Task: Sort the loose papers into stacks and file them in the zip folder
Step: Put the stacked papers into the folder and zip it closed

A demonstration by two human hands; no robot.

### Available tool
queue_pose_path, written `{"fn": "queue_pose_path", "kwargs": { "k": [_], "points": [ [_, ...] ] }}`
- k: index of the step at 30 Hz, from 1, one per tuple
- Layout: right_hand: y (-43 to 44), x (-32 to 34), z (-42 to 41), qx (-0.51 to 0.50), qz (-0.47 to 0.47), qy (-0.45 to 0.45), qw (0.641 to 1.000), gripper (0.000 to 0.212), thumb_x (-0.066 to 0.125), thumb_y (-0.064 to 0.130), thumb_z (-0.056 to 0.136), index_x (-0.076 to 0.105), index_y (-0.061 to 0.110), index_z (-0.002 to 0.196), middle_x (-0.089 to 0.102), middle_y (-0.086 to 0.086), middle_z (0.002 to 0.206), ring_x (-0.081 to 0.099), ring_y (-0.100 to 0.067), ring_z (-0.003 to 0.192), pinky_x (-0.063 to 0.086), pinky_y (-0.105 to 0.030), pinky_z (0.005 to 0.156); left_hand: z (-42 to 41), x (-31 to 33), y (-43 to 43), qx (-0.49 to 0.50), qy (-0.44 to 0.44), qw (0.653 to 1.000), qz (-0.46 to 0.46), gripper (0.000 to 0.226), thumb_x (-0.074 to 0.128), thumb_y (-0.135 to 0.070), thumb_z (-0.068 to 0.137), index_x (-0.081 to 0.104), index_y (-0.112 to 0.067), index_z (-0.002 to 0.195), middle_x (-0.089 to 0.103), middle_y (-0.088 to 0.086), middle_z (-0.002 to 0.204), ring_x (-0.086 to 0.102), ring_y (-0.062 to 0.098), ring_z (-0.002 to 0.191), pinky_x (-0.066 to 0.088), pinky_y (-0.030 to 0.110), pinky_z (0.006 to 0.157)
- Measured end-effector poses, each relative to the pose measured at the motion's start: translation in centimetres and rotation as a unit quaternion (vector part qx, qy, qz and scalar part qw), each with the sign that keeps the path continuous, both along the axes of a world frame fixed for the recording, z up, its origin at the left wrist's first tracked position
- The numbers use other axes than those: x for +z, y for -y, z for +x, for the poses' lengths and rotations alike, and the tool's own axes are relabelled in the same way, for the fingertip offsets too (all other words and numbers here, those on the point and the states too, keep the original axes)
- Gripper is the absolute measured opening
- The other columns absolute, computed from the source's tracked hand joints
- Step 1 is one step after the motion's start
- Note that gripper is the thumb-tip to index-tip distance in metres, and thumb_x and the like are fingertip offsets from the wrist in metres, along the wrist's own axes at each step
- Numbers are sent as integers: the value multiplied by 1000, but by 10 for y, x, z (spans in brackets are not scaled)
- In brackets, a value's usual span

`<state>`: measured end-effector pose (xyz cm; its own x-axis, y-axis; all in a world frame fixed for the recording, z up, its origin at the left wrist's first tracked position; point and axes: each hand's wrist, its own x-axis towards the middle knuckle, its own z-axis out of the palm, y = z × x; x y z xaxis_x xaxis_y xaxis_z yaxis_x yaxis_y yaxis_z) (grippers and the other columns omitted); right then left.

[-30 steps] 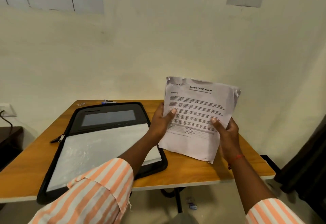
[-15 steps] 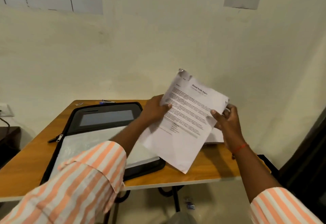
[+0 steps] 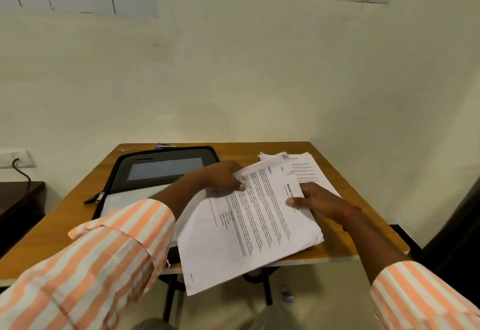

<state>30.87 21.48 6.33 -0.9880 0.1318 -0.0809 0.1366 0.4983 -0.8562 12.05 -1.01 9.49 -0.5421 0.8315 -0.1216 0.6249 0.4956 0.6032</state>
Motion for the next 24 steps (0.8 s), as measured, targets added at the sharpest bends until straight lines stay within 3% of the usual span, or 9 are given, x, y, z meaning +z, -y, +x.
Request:
{"fn": "queue_pose_path", "kwargs": {
  "k": [3,5,8,11,13,15,18,21,24],
  "points": [
    [6,-17,0,-13,8,-4,1000,28,70,23,93,63,30,120,71,14,119,70,-5,102,58,-25,82,4,-8,-2,-10,-13,1000,-16,33,70,-22,94,65,-14,126,68,-6,107,65,7,89,50,18,75],
    [6,-27,-1,-21,-22,-20,999,29,70,22,93,64,28,121,72,12,118,71,-9,103,59,-27,82,3,-14,-3,-1,-25,1000,-9,33,72,-27,93,67,-17,124,69,-5,108,66,11,93,51,22,77],
    [-5,-32,-2,-113,-52,-61,990,24,69,23,94,67,22,117,74,1,113,72,-17,96,60,-28,77,-7,-23,3,85,-133,985,65,32,69,-46,92,68,-27,118,69,-10,110,65,12,98,54,33,82],
    [-24,-51,3,-264,-173,-131,940,24,64,10,96,64,11,120,72,-8,115,71,-20,93,58,-24,60,-10,-40,23,274,-187,911,245,26,59,-46,96,61,-28,115,64,-7,113,61,11,97,53,37,86],
    [-33,-69,8,-333,-260,-165,891,33,61,5,97,60,7,130,68,-12,125,70,-25,98,61,-34,67,-9,-62,35,355,-198,868,285,24,58,-36,99,59,-22,119,60,1,120,59,18,104,50,37,89],
    [-37,-79,8,-369,-309,-201,853,37,59,3,98,57,9,134,66,-12,130,70,-27,103,60,-40,75,-12,-89,42,336,-164,899,229,26,61,-36,99,60,-23,121,60,1,126,59,21,114,47,35,93],
    [-37,-79,10,-376,-314,-217,844,37,60,6,98,58,16,134,69,-7,124,71,-26,102,62,-35,70,-8,-122,44,265,-147,947,103,39,63,-54,92,63,-30,123,60,-3,132,59,19,116,47,36,100],
    [-34,-78,8,-367,-297,-200,859,37,59,6,99,57,13,135,69,-6,118,72,-24,97,63,-33,66,-6,-133,40,253,-204,942,86,40,64,-61,88,70,-33,116,65,-3,126,61,18,109,50,36,97],
    [-30,-79,5,-361,-280,-189,869,34,59,6,99,58,14,132,70,-2,108,72,-20,91,63,-31,62,-9,-131,36,272,-195,935,116,29,68,-54,89,77,-32,106,70,-5,118,62,15,100,52,32,92]
  ]
}}
